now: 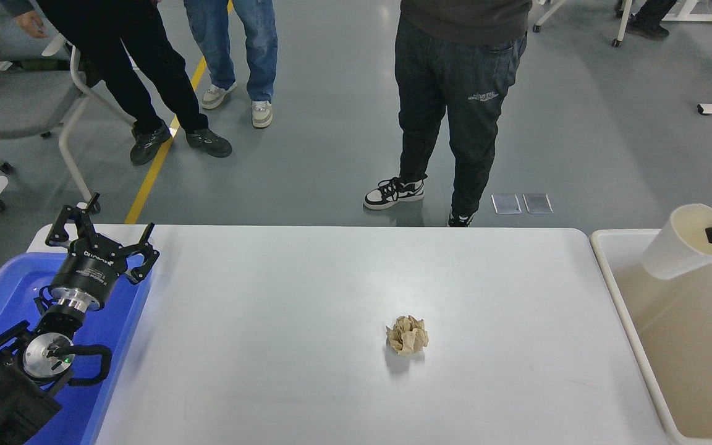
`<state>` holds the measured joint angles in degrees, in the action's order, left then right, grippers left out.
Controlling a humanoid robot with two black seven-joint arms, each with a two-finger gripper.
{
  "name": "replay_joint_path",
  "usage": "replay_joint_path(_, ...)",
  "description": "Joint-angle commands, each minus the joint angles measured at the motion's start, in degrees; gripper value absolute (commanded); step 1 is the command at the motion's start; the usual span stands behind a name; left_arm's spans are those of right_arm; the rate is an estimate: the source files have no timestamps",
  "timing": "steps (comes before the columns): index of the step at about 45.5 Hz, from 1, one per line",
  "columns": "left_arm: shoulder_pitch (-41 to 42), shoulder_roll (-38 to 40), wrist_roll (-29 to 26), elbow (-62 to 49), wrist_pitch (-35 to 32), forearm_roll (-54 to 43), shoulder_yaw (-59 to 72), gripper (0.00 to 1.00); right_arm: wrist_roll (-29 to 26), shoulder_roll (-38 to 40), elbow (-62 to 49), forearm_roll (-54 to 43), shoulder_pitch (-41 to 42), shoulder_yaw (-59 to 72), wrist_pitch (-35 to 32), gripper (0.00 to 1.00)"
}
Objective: Clean the table surface
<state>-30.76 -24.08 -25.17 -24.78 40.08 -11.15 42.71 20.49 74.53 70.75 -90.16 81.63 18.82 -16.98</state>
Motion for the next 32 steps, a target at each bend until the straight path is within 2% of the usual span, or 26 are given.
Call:
replay_joint_path(1,0.0,0.0,-0.1,0.0,0.0,0.0,0.0,1.0,0.0,-0.1,-8.6,1.9,-9.3,-0.5,7.2,0.0)
replay_joint_path(12,0.0,0.0,0.0,0.0,0.0,0.0,0.0,1.0,-0.3,-3.0,-13.2,8.2,-19.9,-1.0,14.3,0.0)
replay_joint_path(23,0.0,0.0,0.0,0.0,0.0,0.0,0.0,1.0,-0.3,-10.7,-24.7,16.7,-28.2,-1.1,21.5,0.0)
replay_joint_path(32,0.0,0.0,0.0,0.0,0.0,0.0,0.0,1.0,0.1,-20.9,-38.8,21.3,-35.7,-1.1,26.1,0.0)
